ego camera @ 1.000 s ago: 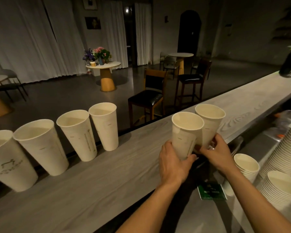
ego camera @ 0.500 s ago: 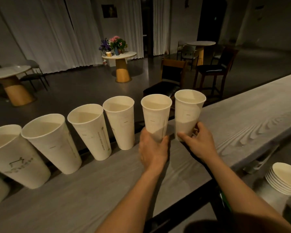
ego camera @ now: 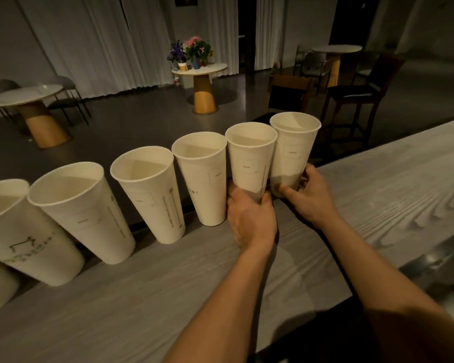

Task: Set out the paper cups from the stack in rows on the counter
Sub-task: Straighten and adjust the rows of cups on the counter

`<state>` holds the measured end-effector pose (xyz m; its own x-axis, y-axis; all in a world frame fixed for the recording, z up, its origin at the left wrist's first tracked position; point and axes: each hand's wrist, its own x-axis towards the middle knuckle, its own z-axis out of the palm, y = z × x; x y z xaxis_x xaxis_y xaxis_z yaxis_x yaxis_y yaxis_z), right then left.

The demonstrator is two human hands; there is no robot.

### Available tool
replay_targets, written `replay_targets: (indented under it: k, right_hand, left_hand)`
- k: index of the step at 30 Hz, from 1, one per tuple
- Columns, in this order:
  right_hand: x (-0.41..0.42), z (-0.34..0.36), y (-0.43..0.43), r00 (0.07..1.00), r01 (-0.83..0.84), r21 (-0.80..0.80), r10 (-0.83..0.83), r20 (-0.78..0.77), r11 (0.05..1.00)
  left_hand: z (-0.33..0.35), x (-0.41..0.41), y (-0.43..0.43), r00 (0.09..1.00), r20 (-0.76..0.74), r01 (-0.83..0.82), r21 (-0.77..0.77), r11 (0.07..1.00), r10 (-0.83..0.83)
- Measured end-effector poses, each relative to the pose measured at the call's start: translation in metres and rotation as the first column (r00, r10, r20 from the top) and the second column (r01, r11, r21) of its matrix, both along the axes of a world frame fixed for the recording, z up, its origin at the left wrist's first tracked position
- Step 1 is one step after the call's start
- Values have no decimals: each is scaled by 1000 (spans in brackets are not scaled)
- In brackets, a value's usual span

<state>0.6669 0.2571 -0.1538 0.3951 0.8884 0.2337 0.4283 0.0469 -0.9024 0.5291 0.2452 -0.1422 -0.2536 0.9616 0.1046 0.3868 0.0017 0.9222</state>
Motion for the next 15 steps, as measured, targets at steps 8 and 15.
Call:
replay_targets:
  k: [8, 15]
  right_hand:
    - [1, -6, -1, 998, -31, 3, 31, -63, 1000]
    - [2, -6, 2, 998, -23, -15, 22, -66, 1000]
  left_hand:
    - [3, 2, -3, 999, -52, 13, -24, 1000, -14]
    - [5, 3, -2, 997, -73, 14, -48, 999, -18]
